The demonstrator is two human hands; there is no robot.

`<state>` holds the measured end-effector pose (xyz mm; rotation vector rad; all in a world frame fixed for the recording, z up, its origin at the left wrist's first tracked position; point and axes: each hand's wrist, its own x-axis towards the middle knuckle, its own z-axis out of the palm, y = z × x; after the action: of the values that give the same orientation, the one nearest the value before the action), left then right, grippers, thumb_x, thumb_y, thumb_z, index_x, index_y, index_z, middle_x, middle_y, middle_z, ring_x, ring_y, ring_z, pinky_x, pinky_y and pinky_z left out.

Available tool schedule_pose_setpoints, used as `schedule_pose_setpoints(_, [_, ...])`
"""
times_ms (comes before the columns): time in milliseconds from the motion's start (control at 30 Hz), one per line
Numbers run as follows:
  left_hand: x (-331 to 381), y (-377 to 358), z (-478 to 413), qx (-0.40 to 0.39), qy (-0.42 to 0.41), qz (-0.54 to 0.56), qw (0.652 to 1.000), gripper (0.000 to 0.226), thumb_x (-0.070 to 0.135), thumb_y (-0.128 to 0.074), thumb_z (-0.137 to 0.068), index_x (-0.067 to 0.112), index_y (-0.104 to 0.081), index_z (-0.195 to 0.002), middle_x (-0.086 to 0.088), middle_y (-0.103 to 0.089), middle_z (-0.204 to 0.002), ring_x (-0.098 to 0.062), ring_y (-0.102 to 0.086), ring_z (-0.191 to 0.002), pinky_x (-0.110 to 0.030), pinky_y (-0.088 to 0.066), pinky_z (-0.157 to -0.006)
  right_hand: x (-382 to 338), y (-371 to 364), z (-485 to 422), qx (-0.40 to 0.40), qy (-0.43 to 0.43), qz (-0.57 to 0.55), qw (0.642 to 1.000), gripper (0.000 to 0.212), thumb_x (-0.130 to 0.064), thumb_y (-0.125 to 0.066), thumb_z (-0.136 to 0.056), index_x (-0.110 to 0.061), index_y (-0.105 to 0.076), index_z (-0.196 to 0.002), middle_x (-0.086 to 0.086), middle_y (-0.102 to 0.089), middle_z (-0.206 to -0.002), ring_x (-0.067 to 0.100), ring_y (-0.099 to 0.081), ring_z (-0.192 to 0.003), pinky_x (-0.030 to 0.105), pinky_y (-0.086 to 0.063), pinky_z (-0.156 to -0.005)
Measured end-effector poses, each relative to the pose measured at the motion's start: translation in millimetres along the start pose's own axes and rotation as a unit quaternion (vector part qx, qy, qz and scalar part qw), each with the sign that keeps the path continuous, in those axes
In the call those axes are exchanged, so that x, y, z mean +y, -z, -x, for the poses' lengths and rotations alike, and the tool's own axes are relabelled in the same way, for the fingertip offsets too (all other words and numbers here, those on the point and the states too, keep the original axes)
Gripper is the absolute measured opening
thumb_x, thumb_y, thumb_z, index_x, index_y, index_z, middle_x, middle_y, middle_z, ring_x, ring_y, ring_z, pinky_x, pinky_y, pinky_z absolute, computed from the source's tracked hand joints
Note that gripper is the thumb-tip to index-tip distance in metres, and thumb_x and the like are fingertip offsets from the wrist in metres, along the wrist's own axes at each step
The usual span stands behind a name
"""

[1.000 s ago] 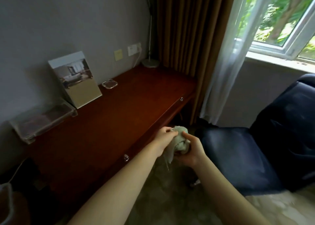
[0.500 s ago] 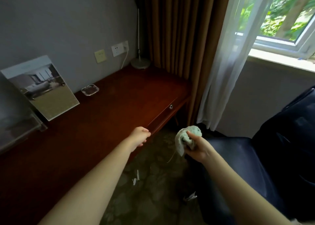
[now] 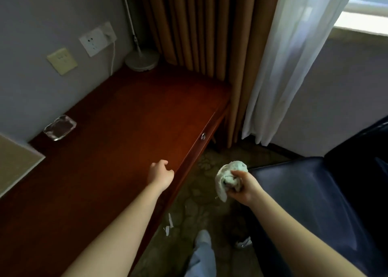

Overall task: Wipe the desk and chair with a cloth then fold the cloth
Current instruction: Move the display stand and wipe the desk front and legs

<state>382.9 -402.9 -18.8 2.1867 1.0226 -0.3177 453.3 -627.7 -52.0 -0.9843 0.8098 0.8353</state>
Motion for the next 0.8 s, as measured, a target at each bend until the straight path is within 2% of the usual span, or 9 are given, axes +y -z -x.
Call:
schedule_pose_setpoints(133, [41.3,-9.9,-78.4,-0.042,-0.089,-0.126,0.987,0.058,0.029,-0.051,-0.096,0.026,-0.027,-0.148,-0.004,-0.016,-0.157,-0.03,-0.021,-0.142,-0.043,-0.034,-0.11,-25.8,-23.3,-64.8,0.049,-0.01,-0.04,0.998,0.034,-0.018,-0.052,-0.095,-0.008,-0.047,-0.128,0.015,-0.062,-0.094,0.026,-0.061,-0.078,0.035,-0.054,-0.047])
schedule_pose_setpoints(267, [91.7,-34.1,-157.9,-0.053,-0.143,-0.197,0.968,0.061,0.046,-0.043,-0.096,0.035,-0.016,-0.15,-0.004,0.004,-0.16,-0.031,0.001,-0.146,-0.049,-0.016,-0.115,-69.5,-55.8,-146.0,0.087,0.045,-0.016,0.995,0.028,-0.013,-0.051,-0.092,-0.012,-0.051,-0.12,0.014,-0.061,-0.102,0.026,-0.06,-0.076,0.037,-0.051,-0.055])
schedule_pose_setpoints(400, [145.0,-61.8,-214.0,-0.037,-0.228,-0.235,0.944,0.054,0.053,-0.025,-0.098,0.043,-0.008,-0.149,-0.002,0.013,-0.159,-0.026,0.012,-0.145,-0.051,0.003,-0.115,-93.8,-99.5,-229.9,0.078,0.172,0.057,0.98,0.032,0.001,-0.044,-0.092,-0.015,-0.055,-0.118,0.014,-0.063,-0.113,0.03,-0.061,-0.097,0.043,-0.052,-0.085])
schedule_pose_setpoints(433, [152.0,-68.9,-224.8,-0.021,-0.25,-0.252,0.935,0.053,0.055,-0.02,-0.098,0.045,-0.005,-0.148,-0.002,0.014,-0.159,-0.025,0.014,-0.145,-0.051,0.006,-0.115,-90.8,-107.1,-244.6,0.077,0.202,0.062,0.974,0.034,0.003,-0.042,-0.091,-0.015,-0.056,-0.116,0.011,-0.064,-0.11,0.028,-0.061,-0.1,0.041,-0.051,-0.089])
schedule_pose_setpoints(500, [158.1,-82.1,-243.7,0.037,-0.295,-0.302,0.906,0.054,0.058,-0.013,-0.096,0.047,0.002,-0.147,-0.001,0.012,-0.159,-0.023,0.014,-0.145,-0.05,0.005,-0.115,-73.3,-113.5,-260.1,0.099,0.226,0.05,0.968,0.033,0.006,-0.04,-0.09,-0.015,-0.057,-0.109,0.001,-0.063,-0.096,0.019,-0.061,-0.093,0.026,-0.05,-0.082])
schedule_pose_setpoints(600, [159.5,-91.6,-256.9,0.07,-0.305,-0.325,0.893,0.058,0.062,-0.011,-0.093,0.047,0.004,-0.147,0.0,0.009,-0.159,-0.022,0.01,-0.146,-0.05,0.002,-0.116,-9.8,-102.8,-248.9,0.101,0.186,0.026,0.977,0.028,0.006,-0.047,-0.09,-0.013,-0.061,-0.106,0.0,-0.066,-0.094,0.014,-0.061,-0.086,0.021,-0.048,-0.075])
schedule_pose_setpoints(700, [177.1,-96.7,-264.0,0.062,-0.301,-0.332,0.892,0.06,0.064,-0.011,-0.092,0.047,0.004,-0.147,-0.001,0.009,-0.159,-0.022,0.01,-0.146,-0.05,0.001,-0.117,50.1,-91.2,-215.9,0.063,0.051,-0.015,0.997,0.021,0.006,-0.046,-0.092,-0.007,-0.062,-0.092,0.01,-0.065,-0.078,0.023,-0.061,-0.073,0.024,-0.051,-0.062])
schedule_pose_setpoints(733, [184.6,-99.3,-266.7,0.065,-0.303,-0.331,0.892,0.06,0.064,-0.013,-0.092,0.046,0.004,-0.147,-0.001,0.009,-0.159,-0.022,0.009,-0.146,-0.05,0.001,-0.117,53.3,-89.3,-212.4,0.055,0.029,-0.016,0.998,0.02,0.006,-0.045,-0.092,-0.005,-0.061,-0.089,0.015,-0.063,-0.077,0.029,-0.061,-0.073,0.028,-0.052,-0.062])
schedule_pose_setpoints(800, [203.8,-106.2,-276.2,0.067,-0.311,-0.325,0.891,0.06,0.064,-0.015,-0.093,0.046,0.002,-0.147,-0.001,0.007,-0.16,-0.022,0.008,-0.146,-0.049,0.001,-0.117,22.3,-88.9,-239.6,0.065,0.049,0.0,0.997,0.021,0.003,-0.044,-0.094,-0.006,-0.063,-0.095,0.023,-0.065,-0.091,0.038,-0.063,-0.09,0.043,-0.052,-0.08])
